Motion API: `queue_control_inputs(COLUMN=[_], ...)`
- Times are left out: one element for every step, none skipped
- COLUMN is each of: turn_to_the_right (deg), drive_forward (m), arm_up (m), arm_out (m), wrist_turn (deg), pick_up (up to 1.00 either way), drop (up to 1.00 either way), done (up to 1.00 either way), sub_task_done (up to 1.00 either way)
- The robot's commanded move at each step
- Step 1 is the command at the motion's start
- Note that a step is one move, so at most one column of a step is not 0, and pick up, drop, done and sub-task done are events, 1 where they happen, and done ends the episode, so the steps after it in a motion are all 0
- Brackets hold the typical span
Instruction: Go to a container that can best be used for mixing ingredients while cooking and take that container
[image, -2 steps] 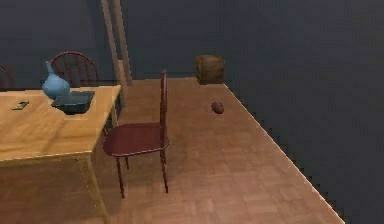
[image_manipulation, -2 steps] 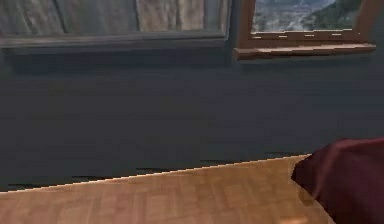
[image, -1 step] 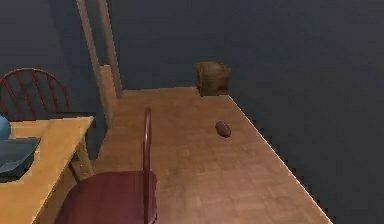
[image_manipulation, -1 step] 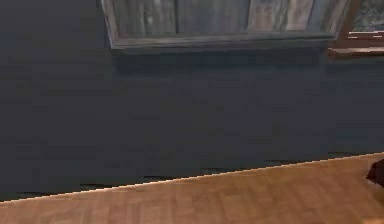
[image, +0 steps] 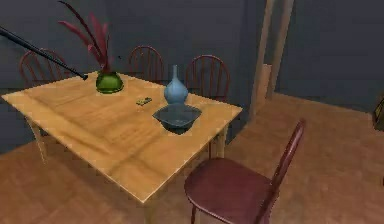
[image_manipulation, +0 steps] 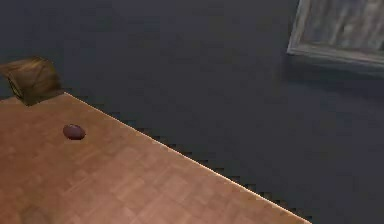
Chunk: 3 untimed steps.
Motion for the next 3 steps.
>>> queue_control_inputs(turn_to_the_right=[-45.0,-45.0,45.0], drive_forward=[0.0,0.0,0.0], arm_up=[0.0,0.0,0.0], arm_out=[0.0,0.0,0.0], wrist_turn=[0.0,0.0,0.0], pick_up=[0.0,0.0,0.0], drop=[0.0,0.0,0.0], done=[0.0,0.0,0.0], sub_task_done=[0.0,0.0,0.0])
